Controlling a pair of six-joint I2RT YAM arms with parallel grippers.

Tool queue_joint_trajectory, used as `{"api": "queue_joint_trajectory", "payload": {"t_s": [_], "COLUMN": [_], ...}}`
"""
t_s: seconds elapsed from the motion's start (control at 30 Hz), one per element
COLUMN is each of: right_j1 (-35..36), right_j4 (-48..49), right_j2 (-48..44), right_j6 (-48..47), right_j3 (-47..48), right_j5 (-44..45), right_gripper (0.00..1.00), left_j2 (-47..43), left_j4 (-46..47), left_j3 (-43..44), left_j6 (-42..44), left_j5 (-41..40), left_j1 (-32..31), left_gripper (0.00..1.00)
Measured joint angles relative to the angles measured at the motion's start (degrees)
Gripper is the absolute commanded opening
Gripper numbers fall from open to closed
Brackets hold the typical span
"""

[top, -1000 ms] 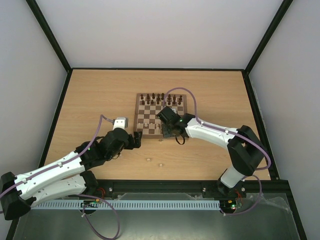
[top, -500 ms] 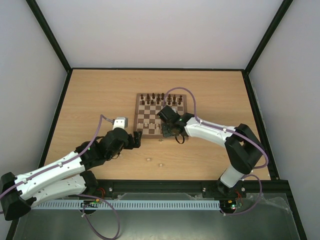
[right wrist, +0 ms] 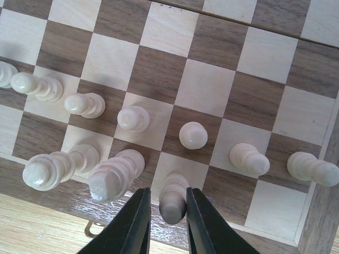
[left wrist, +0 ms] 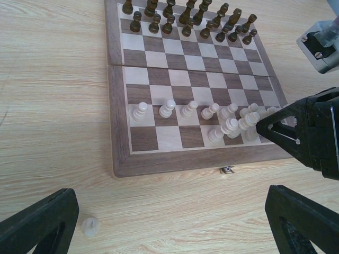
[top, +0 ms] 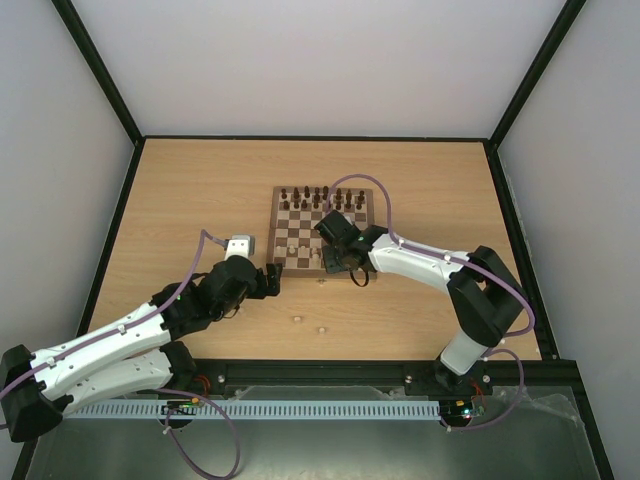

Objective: Set up the chess pieces on the board
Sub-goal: Place the chess piece on the chessboard, then pick up the chess piece at the center of the board.

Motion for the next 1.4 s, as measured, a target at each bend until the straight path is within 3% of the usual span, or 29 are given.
{"api": "queue_joint_trajectory", "payload": {"t_s": [0.37, 0.5, 0.83, 0.9, 0.93, 0.97, 1.4], "right_j1": [0.00, 0.00, -0.02, -0.04, -0.07, -0.11, -0.17], "right_j4": [-0.04, -0.44, -2.99, -3.37, -3.61, -3.87, -4.66], "right_j2": [-0.35, -2.38, -16.41, -18.95, -20.39, -21.44, -34.51], "right_j6": [-0.15, -0.04, 0.59, 0.96, 0.92, 1.01, 1.25], "right_j3": [0.00, 0.00, -1.77, -2.82, -3.56, -4.11, -12.98], "right_j5": [-0.44, -0.42, 0.26, 0.26, 0.22, 0.15, -2.38], "right_gripper": [0.30, 0.37, 0.65, 0.78, 0.95, 0.99, 0.99], "left_j2": [0.00, 0.00, 0.00, 0.09, 0.20, 0.37, 1.44], "left_j4": [0.00, 0.00, 0.02, 0.04, 0.04, 0.04, -0.55], "left_j3": [0.00, 0.00, 0.00, 0.00, 0.00, 0.00, 0.00], "left_j6": [0.00, 0.00, 0.50, 0.61, 0.66, 0.66, -0.31], "left_j5": [0.20, 0.39, 0.44, 0.44, 0.44, 0.42, 0.35], "left_j1": [0.04, 0.04, 0.13, 0.24, 0.31, 0.37, 0.37], "left_gripper": [1.00, 1.00, 0.99, 0.99, 1.00, 0.99, 0.99]}}
